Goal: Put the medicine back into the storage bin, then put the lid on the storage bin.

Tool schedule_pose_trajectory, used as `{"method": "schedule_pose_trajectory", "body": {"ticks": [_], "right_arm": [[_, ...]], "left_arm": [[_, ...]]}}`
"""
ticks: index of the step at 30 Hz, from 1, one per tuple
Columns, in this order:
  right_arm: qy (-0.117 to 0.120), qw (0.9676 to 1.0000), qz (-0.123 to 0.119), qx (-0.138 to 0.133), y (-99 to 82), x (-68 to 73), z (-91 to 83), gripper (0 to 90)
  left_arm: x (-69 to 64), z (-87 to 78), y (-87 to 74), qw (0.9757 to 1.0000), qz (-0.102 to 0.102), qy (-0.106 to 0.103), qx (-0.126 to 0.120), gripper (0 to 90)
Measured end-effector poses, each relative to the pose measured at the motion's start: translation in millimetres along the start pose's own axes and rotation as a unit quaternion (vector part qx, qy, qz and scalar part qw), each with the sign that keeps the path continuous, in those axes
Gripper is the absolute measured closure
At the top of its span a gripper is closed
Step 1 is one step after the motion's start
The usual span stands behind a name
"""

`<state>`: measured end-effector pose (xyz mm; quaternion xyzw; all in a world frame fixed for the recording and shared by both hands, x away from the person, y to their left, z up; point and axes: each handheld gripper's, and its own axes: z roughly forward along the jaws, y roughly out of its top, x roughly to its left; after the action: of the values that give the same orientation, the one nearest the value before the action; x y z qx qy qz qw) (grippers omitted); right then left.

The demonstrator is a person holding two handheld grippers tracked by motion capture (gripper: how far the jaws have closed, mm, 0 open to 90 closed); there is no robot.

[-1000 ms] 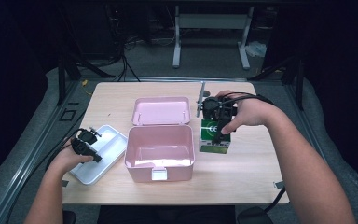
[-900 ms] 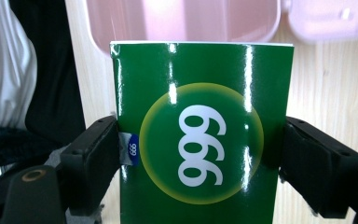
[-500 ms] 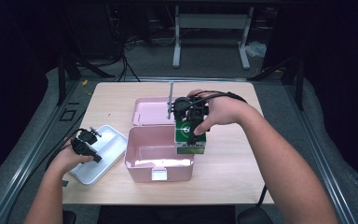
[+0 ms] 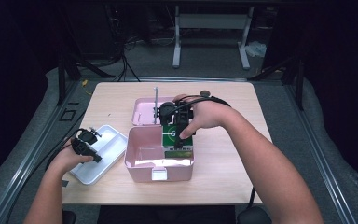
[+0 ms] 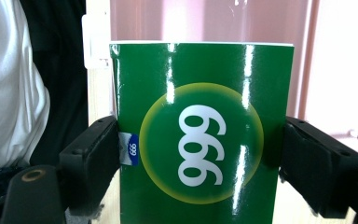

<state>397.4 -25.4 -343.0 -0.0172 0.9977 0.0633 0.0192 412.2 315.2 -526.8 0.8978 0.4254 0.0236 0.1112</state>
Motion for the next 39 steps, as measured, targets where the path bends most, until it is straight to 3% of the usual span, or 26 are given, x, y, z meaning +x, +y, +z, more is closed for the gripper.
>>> {"method": "schedule_pose_trajectory", "body": {"ticks": [11,16,20,39], "right_arm": [[-0.002,1.0000,-0.004,0.007,-1.3,-2.6,24.1,16.5],[0.005,1.0000,0.000,-0.003,-4.7,-4.5,37.2,16.5],[0.014,0.9999,-0.003,0.005,-4.9,-5.8,48.5,16.5],[0.009,0.9997,-0.012,0.019,-1.8,-10.5,92.9,16.3]], "left_arm": [[0.0,0.1,0.0,1.0000,0.000,0.000,0.000,65.9],[-0.2,0.1,0.1,1.0000,0.000,0.001,0.000,65.9],[-0.3,0.1,0.1,1.0000,0.000,0.001,0.000,65.9],[-0.8,0.2,-0.1,1.0000,0.002,0.002,-0.002,65.9]]}}
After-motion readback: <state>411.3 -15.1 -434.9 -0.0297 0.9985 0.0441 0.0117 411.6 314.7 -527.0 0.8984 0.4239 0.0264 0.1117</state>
